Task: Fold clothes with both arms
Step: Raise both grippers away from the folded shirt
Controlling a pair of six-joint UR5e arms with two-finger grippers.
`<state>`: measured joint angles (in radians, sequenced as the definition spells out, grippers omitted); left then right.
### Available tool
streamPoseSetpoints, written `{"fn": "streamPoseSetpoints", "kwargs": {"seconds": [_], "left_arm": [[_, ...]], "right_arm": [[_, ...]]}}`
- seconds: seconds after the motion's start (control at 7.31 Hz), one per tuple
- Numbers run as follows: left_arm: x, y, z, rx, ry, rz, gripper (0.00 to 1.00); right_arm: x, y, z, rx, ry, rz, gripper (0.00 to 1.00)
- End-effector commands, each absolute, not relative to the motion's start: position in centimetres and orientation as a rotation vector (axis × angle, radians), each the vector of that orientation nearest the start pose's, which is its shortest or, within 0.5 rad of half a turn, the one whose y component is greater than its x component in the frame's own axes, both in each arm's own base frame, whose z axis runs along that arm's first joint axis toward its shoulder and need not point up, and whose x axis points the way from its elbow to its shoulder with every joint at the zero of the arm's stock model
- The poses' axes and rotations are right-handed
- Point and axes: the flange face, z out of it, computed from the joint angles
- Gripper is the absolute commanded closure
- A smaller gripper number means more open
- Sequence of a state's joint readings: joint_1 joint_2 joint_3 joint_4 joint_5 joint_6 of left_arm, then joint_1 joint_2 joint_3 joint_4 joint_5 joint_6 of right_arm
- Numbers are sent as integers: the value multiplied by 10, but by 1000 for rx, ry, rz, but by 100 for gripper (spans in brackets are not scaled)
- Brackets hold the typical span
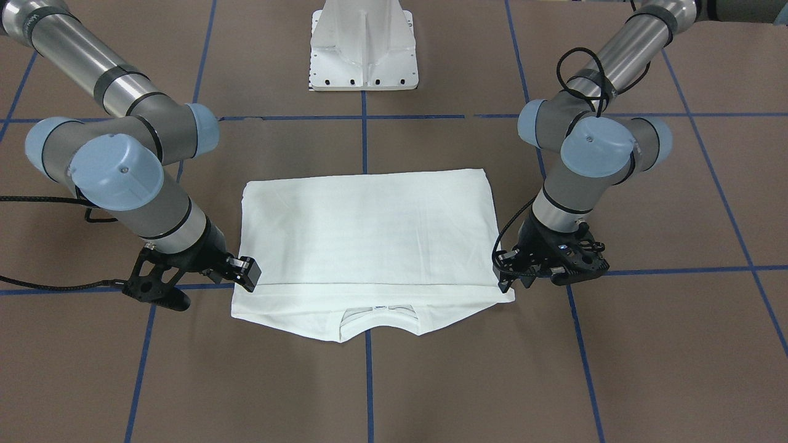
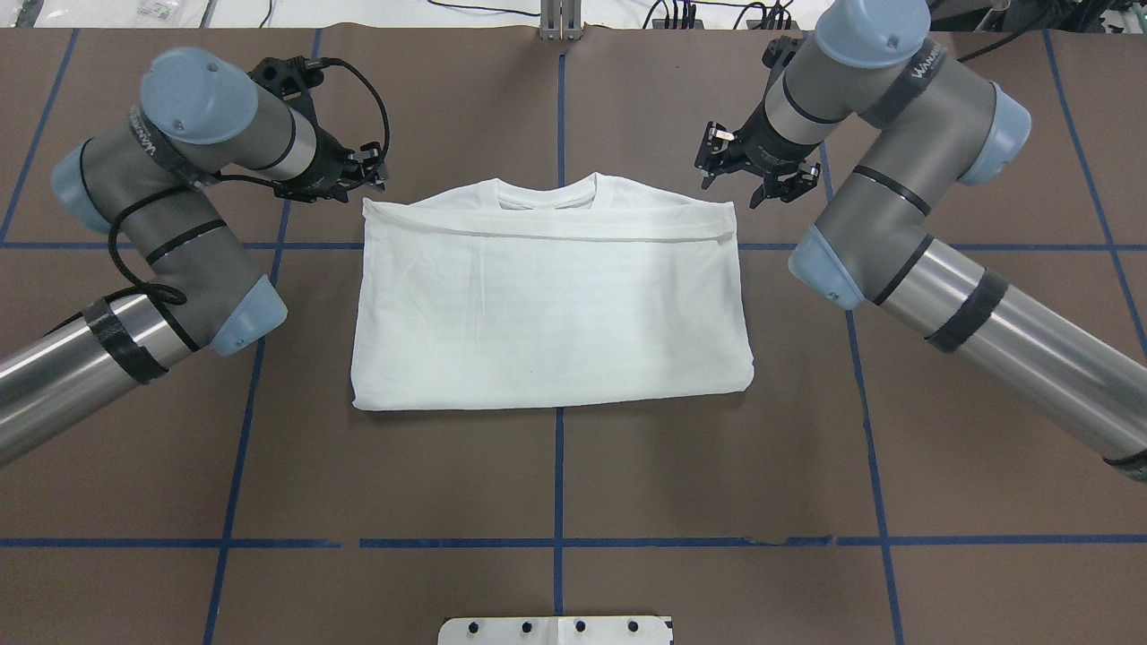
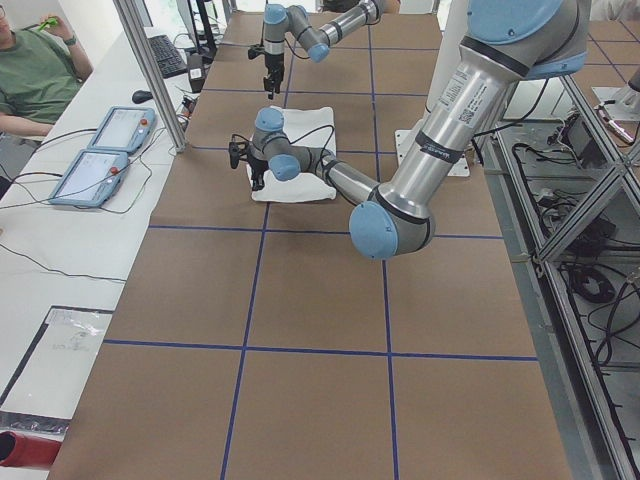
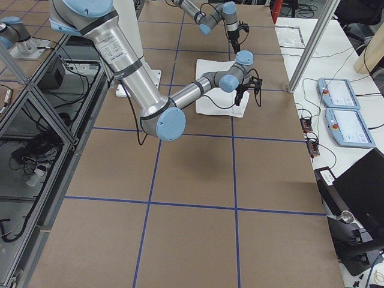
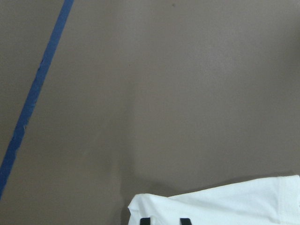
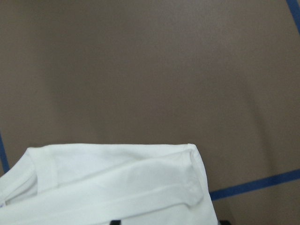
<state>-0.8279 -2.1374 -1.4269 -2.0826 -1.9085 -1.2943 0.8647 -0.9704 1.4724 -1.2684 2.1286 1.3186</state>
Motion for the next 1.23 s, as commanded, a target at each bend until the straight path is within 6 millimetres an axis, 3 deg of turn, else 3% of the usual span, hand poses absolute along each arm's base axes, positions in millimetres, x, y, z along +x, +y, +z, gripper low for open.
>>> {"fn": "streamPoseSetpoints", "kwargs": {"seconds": [0.0, 0.14, 0.41, 0.55, 0.96, 1.09], "left_arm": [[390, -578, 320, 249, 992, -341, 0], [382, -569, 315, 258, 1009, -340, 0], [378, -565, 313, 261, 1017, -342, 0], [376, -562, 307, 267, 1026, -340, 0], [373, -557, 304, 264, 1025, -341, 0], [373, -557, 305, 264, 1024, -341, 0]], "right_arm": [[-380, -510, 324, -40, -993, 294, 0], [-398, -470, 332, -68, -978, 325, 0], [-464, -405, 348, -36, -910, 312, 0], [-469, -393, 362, -31, -883, 304, 0], [-470, -389, 373, -43, -862, 302, 3], [-471, -389, 373, -44, -862, 301, 21]]}}
